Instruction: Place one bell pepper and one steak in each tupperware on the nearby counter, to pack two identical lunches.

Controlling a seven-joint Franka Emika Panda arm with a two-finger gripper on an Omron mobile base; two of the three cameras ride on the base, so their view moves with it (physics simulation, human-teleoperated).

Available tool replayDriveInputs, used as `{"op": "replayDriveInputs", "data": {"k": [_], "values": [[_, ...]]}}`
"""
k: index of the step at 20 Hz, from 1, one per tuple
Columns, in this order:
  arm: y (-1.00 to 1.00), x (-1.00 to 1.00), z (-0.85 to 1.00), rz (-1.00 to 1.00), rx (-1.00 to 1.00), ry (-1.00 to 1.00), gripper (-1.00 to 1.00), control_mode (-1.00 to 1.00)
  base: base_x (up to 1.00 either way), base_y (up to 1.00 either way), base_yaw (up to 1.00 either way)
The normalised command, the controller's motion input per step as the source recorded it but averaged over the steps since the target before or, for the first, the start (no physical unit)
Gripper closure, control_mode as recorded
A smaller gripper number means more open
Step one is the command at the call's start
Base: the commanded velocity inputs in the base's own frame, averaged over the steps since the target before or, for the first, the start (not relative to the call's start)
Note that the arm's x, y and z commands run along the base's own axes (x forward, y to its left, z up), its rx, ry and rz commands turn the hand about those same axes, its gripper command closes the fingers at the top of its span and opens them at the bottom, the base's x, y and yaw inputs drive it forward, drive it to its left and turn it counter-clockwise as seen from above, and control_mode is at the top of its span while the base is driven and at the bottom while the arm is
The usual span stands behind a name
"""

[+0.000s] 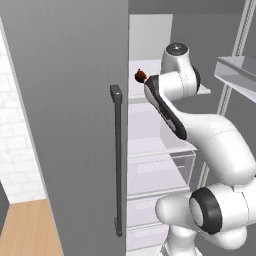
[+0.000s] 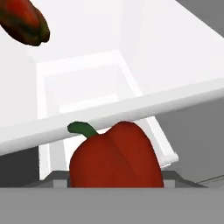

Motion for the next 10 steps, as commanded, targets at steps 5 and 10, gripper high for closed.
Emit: {"op": "replayDriveInputs", "data": {"k": [5, 10], "values": [[0.00, -1.00, 0.00, 0.00, 0.00, -0.01, 1.00, -1.00, 0.00, 0.00, 0.00], [0.00, -1.00, 0.00, 0.05, 0.00, -0.10, 1.00, -1.00, 0.00, 0.00, 0.00]]}}
